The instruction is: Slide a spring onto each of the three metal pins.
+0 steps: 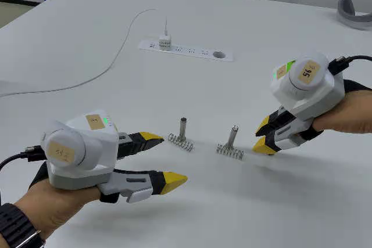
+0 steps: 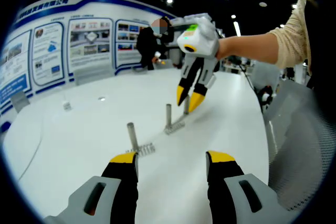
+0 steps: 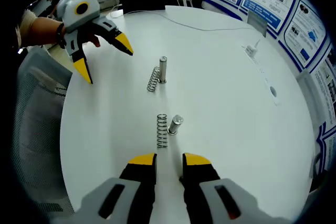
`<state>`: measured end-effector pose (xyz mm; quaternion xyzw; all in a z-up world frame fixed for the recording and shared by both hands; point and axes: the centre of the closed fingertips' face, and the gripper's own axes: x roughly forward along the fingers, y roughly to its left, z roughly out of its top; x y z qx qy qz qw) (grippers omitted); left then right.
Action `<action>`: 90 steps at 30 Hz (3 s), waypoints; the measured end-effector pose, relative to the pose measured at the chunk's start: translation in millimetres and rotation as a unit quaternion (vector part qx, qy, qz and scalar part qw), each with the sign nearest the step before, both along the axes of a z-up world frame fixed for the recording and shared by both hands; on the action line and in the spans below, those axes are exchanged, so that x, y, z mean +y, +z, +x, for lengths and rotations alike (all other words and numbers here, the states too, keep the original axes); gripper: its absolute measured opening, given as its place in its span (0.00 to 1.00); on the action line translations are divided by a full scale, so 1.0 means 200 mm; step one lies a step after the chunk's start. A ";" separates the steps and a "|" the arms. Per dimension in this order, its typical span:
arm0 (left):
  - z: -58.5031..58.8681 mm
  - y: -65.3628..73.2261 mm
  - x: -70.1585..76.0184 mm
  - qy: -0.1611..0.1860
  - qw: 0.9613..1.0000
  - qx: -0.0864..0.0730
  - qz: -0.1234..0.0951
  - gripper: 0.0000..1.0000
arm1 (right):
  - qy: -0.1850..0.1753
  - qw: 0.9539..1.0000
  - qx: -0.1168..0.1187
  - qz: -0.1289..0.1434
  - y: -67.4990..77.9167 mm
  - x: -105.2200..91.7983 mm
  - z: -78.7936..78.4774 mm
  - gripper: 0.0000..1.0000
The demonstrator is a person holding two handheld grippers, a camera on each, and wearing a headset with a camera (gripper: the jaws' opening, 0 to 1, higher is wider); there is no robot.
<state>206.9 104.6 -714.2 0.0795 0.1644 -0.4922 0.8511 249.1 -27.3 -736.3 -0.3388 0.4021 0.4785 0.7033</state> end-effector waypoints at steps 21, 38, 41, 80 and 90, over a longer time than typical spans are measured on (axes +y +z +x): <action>0.00 0.00 -0.02 -0.004 1.000 0.000 0.000 0.51 | 0.016 1.000 0.022 -0.008 -0.16 0.09 0.00 0.15; -0.01 0.00 -0.05 -0.011 1.000 0.001 0.001 0.51 | 0.020 0.999 0.034 -0.008 -0.17 0.11 -0.04 0.12; -0.02 0.00 -0.07 -0.016 1.000 0.001 0.003 0.51 | 0.025 0.999 0.033 -0.006 -0.15 0.12 -0.06 0.12; -0.09 0.08 -0.32 -0.094 0.995 -0.025 0.000 0.31 | 0.149 0.989 -0.006 0.003 0.14 0.29 -0.33 0.12; -0.12 0.09 -0.34 -0.111 0.993 -0.033 0.001 0.19 | 0.167 0.986 -0.005 0.001 0.14 0.30 -0.36 0.12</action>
